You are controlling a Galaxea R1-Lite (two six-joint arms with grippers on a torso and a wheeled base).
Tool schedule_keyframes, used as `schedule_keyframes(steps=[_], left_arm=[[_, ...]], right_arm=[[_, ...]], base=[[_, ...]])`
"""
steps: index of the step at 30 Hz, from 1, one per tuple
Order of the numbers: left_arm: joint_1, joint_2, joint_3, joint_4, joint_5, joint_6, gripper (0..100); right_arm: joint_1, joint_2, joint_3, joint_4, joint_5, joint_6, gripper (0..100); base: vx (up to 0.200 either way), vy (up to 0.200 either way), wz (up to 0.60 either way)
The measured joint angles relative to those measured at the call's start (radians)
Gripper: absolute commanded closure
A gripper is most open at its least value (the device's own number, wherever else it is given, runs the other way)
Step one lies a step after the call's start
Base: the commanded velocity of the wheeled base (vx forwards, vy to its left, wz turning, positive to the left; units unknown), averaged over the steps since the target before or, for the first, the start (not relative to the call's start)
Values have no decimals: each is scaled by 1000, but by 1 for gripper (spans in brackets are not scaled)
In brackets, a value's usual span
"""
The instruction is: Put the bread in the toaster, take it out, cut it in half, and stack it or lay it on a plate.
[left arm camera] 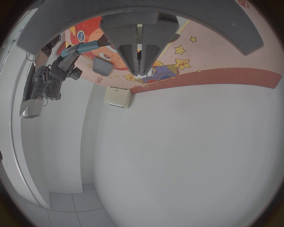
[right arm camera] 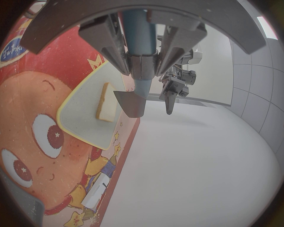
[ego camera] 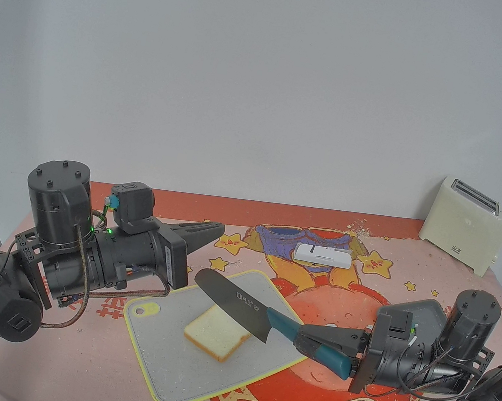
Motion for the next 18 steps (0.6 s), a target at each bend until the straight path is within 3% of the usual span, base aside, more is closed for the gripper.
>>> schedule_keyframes(steps=[12, 18], left_arm=[[0, 26, -4, -1, 0, 0, 100], [0, 41, -5, -1, -1, 1, 100]], right_arm=[[8, 10, 14, -2, 0, -4, 100], [8, 13, 17, -1, 0, -33, 100]], base=[[0, 0, 0], [0, 0, 0]])
